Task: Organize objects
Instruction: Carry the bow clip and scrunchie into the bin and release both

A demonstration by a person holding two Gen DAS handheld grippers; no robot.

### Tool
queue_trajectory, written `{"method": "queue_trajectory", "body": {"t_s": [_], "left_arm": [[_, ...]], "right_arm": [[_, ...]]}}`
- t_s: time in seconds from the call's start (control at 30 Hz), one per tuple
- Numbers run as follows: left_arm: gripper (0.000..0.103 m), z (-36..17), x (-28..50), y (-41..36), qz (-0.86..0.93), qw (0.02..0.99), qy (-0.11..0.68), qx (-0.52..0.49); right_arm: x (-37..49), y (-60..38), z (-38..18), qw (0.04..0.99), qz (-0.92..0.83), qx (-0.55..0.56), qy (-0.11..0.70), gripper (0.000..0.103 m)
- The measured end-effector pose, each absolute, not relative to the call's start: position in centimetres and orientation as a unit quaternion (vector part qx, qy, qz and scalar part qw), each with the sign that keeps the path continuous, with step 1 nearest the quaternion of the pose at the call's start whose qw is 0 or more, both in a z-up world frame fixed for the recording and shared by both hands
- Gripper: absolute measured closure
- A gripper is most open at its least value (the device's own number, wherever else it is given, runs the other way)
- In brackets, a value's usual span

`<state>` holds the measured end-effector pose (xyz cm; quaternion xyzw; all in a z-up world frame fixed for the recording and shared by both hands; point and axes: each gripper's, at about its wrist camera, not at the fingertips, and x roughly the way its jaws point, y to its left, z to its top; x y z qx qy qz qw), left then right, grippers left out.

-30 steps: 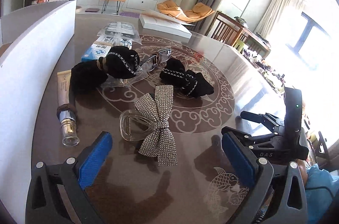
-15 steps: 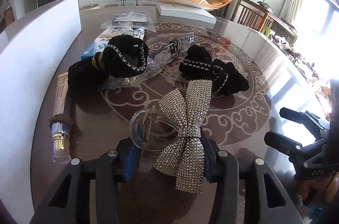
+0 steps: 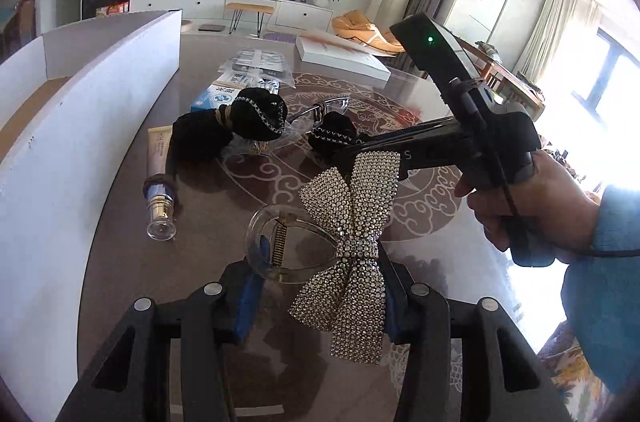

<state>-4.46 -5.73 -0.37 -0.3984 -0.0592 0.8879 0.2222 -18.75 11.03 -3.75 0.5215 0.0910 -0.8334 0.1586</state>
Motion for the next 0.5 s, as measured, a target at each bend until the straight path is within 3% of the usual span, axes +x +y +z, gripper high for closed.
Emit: {"method": "queue_trajectory", "body": {"t_s": [0.27, 0.5], "left_arm": [[0.055, 5.6, -1.9, -12.5, 0.908, 0.206, -0.113, -0.347], [0.055, 7.9, -2.7, -23.1, 0.929, 0.07, -0.138, -0.336]], "right_arm": [[-14.4, 11.5, 1.0, 0.158, -0.863, 0.476, 0.055, 0.065], [-12.6, 0.2, 10.2, 0.308, -0.865, 0.396, -0.024, 0.065]]}}
